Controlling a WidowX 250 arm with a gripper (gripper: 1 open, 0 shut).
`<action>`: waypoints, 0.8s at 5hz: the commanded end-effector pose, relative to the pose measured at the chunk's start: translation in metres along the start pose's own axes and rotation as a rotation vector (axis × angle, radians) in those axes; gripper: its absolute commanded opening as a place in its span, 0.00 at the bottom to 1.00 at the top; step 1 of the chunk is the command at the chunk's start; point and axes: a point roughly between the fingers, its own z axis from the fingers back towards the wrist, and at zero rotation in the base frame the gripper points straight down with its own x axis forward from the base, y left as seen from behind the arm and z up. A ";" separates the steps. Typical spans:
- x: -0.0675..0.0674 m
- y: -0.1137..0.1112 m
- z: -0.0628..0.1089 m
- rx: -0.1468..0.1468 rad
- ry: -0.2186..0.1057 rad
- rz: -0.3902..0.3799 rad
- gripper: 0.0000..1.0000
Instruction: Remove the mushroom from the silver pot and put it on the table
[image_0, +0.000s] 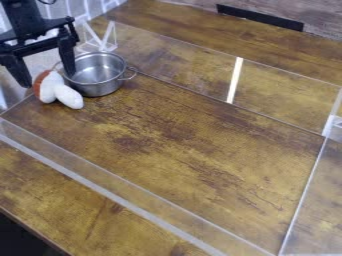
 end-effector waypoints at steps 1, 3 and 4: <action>0.006 -0.001 0.019 -0.034 -0.048 -0.066 1.00; 0.011 0.003 0.027 -0.069 -0.060 -0.109 1.00; 0.019 0.015 0.039 -0.069 -0.055 -0.105 1.00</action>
